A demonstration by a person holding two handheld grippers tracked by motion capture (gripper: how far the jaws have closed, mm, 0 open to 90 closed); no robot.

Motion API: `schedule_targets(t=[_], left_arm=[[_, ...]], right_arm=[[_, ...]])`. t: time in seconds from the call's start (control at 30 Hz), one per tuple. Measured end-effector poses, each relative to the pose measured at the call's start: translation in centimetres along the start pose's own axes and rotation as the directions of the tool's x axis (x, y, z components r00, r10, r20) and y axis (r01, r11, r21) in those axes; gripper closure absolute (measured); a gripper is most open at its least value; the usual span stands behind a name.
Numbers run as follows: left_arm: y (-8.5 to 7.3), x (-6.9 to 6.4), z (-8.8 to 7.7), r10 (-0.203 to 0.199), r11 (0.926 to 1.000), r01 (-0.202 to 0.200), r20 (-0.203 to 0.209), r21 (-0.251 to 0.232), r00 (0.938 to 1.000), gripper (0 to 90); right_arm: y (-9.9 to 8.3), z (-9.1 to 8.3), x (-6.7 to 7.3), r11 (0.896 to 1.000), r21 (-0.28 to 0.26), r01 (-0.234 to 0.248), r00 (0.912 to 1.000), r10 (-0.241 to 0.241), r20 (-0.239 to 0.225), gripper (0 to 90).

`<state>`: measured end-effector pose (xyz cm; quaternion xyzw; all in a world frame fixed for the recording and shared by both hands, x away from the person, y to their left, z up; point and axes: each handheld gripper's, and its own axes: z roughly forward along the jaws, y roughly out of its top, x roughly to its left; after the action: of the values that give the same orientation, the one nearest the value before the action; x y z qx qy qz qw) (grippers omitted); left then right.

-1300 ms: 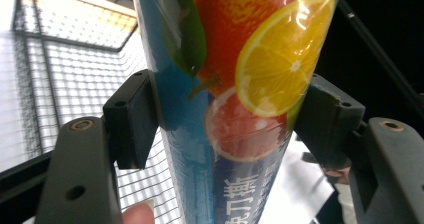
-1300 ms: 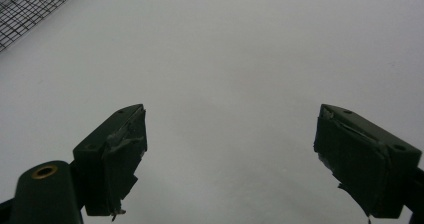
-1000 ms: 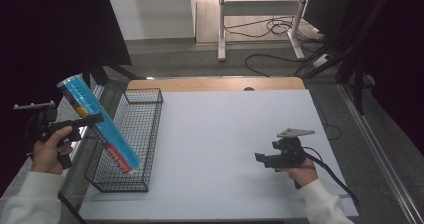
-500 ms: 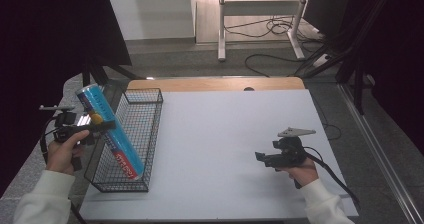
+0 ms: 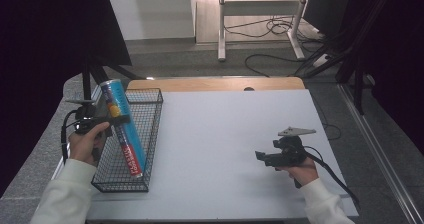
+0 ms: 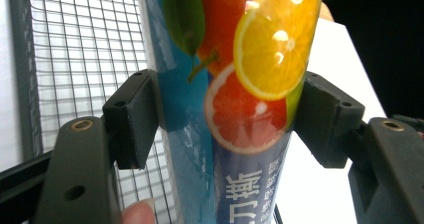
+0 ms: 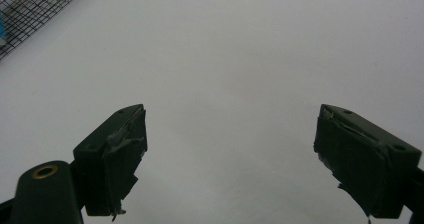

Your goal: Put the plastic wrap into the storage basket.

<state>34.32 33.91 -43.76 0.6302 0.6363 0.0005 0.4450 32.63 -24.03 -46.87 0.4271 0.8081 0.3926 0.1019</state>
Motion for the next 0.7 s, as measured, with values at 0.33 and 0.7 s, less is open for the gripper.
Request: schedule_targets(t=[0.33, 0.7], left_arm=[[0.9, -0.2, 3.7, -0.022, 0.9996, 0.023, -0.084, 0.016, 0.9962, 31.4], [1.9, -2.3, 4.3, 0.062, 0.9973, -0.071, -0.284, -0.019, 0.9566, 57.1]], right_arm=[[0.0, 0.1, -0.1, 1.000, 0.003, 0.001, 1.0000, -0.001, 0.003, 13.8], [0.1, 0.2, -0.1, 1.000, 0.002, 0.004, 1.0000, -0.004, 0.005, 13.8]])
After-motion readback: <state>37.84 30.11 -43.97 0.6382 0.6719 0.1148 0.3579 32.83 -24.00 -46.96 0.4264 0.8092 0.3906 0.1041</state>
